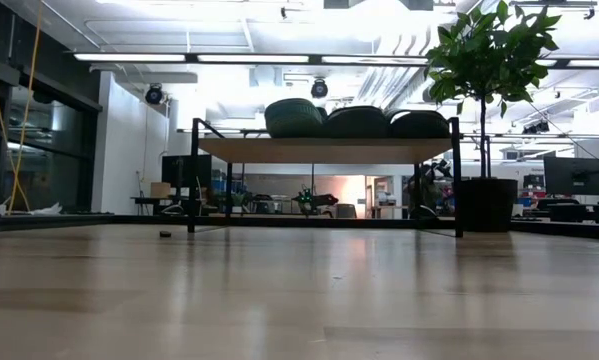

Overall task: Pick and place slides into the shelf
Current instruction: Put the green slipper on the shelf

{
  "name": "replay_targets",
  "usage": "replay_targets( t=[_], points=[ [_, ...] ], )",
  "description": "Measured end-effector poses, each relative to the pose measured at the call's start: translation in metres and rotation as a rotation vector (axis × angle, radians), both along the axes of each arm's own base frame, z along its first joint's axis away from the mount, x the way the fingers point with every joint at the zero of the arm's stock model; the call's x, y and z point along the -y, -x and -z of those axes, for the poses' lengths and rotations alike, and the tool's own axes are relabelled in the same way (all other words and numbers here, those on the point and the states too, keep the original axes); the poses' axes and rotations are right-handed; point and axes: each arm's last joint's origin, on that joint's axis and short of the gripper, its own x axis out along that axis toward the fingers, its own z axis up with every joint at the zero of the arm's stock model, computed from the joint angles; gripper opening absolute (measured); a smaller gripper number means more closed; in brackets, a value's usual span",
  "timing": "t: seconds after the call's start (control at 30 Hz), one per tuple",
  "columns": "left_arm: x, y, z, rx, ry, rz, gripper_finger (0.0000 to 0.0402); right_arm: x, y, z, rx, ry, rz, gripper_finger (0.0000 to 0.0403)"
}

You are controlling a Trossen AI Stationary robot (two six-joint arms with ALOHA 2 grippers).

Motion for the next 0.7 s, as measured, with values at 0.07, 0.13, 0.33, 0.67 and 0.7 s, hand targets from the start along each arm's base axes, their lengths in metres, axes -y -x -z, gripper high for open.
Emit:
replay_targets(
  t=[0.07, 0.13, 0.33, 0.67, 0.7],
  points=[
    [-0.0007, 0.0004, 0.0012, -0.014, -0.007, -0.024, 0.0308, 0.0001, -0.0001, -0.0002, 0.002, -0.001, 0.001, 0.0],
    [-0.0009, 0.0005, 0.0018, -0.021, -0.011, -0.033, 0.0308, 0.0001, -0.0001, -0.0002, 0.002, 0.0, 0.002, 0.0],
    [-0.0015, 0.0003, 0.0019, -0.022, -0.021, -0.055, 0.0308, 0.0002, -0.0001, -0.0005, 0.005, -0.001, 0.006, 0.0],
    [-0.004, -0.0004, 0.0008, -0.012, -0.058, -0.13, 0.0308, 0.0004, -0.0005, -0.0026, 0.027, 0.0, 0.01, 0.0],
    [-0.0041, -0.0006, 0.0006, -0.009, -0.058, -0.131, 0.0308, 0.0004, -0.0005, -0.0027, 0.027, 0.001, 0.01, 0.0]
  ],
)
